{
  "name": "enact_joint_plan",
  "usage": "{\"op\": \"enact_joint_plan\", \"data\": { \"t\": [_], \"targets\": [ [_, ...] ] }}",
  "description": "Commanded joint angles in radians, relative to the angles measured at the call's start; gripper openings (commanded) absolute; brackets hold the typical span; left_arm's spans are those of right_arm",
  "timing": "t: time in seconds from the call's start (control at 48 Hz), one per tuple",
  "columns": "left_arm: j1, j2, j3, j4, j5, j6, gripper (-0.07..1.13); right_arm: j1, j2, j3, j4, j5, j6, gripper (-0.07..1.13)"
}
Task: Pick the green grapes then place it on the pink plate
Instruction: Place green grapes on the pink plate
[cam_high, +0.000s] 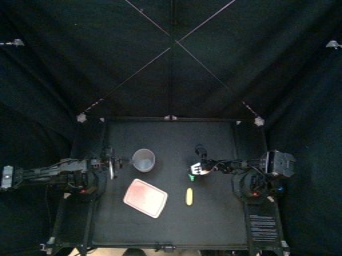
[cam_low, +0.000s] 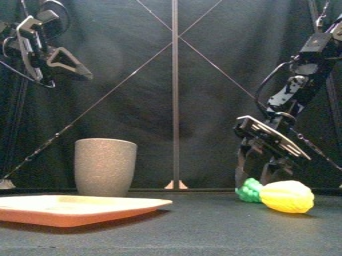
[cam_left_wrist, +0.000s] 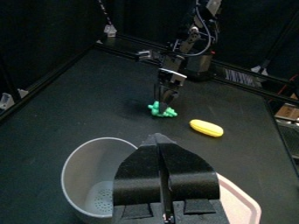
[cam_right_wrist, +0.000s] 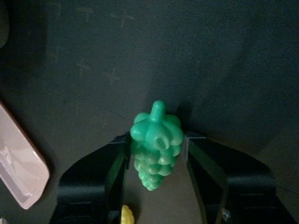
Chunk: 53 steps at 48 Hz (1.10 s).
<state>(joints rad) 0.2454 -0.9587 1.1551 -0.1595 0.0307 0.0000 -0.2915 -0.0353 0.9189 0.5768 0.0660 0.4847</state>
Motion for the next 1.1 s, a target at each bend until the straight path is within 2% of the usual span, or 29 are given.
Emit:
{"op": "enact_joint_plan", "data": {
  "t": [0.021,0.083,0.375,0.542,0.75,1.104],
  "targets": [
    [0.003,0.003,-0.014,0.000,-0.008,0.002,0.18,0.005,-0.015,-0.015,-0.020,-0.003,-0.002,0.63],
    [0.002,0.003,-0.014,-0.002,-0.006,0.002,0.18,0.011,-0.017,-0.025,-0.043,-0.003,-0.002,0.58],
    [0.012,0.003,0.002,-0.002,-0.006,-0.003,0.18,0.095,-0.032,-0.152,-0.160,-0.003,0.000,0.58],
    [0.015,0.003,0.006,0.000,-0.009,0.000,0.18,0.163,-0.020,-0.264,-0.189,-0.003,-0.003,0.58],
    [0.026,-0.003,0.003,0.000,-0.011,0.002,0.18,0.249,0.061,-0.393,-0.264,-0.003,-0.002,0.58],
    [0.051,-0.005,-0.005,0.002,-0.015,0.003,0.18,0.339,0.298,-0.607,-0.337,0.008,-0.006,0.58]
  ]
}}
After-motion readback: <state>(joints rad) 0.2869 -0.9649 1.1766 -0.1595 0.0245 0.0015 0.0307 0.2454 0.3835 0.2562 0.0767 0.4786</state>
